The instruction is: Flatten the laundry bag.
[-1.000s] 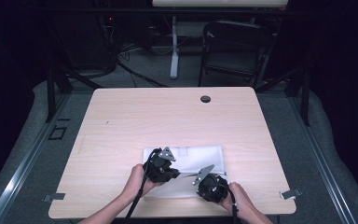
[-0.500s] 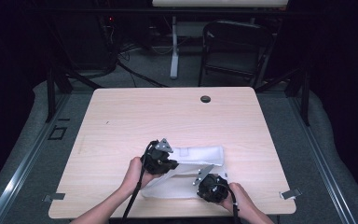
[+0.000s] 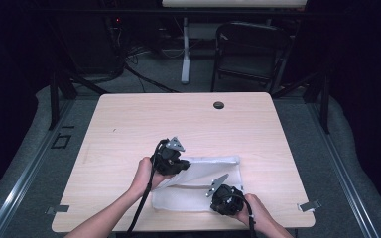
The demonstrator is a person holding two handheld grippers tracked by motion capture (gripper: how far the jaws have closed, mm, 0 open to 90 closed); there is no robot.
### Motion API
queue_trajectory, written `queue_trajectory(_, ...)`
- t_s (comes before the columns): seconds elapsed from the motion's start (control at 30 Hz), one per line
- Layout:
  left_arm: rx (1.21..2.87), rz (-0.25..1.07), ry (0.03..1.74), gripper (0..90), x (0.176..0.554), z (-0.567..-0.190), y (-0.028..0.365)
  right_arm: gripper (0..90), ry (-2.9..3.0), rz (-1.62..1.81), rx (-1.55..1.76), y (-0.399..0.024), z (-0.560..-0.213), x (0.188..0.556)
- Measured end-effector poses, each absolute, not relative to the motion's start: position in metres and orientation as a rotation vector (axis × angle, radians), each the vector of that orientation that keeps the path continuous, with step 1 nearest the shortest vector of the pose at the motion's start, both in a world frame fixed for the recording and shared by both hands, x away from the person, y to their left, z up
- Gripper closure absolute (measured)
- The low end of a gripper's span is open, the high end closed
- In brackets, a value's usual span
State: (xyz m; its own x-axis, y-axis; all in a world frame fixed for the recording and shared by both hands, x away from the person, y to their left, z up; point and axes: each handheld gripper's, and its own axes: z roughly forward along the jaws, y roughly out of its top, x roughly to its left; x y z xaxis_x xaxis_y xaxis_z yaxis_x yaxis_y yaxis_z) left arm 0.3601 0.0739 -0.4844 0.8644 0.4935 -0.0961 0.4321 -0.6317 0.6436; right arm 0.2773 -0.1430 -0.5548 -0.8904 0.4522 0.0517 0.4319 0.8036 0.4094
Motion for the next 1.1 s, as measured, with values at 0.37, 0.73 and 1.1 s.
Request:
queue_trajectory(0.37, 2.323, 0.159, 0.684, 87.2, 0.372, -0.475, 0.076, 90.0, 2.955, 0.639, 0.718, -0.143, -0.554, 0.277)
queue_trajectory(0.73, 2.335, 0.189, 0.674, 87.2, 0.383, -0.464, 0.074, 90.0, 2.967, 0.609, 0.717, -0.143, -0.553, 0.276)
queue_trajectory(1.1, 2.344, 0.213, 0.688, 87.4, 0.397, -0.457, 0.074, 90.0, 2.991, 0.600, 0.715, -0.146, -0.553, 0.275)
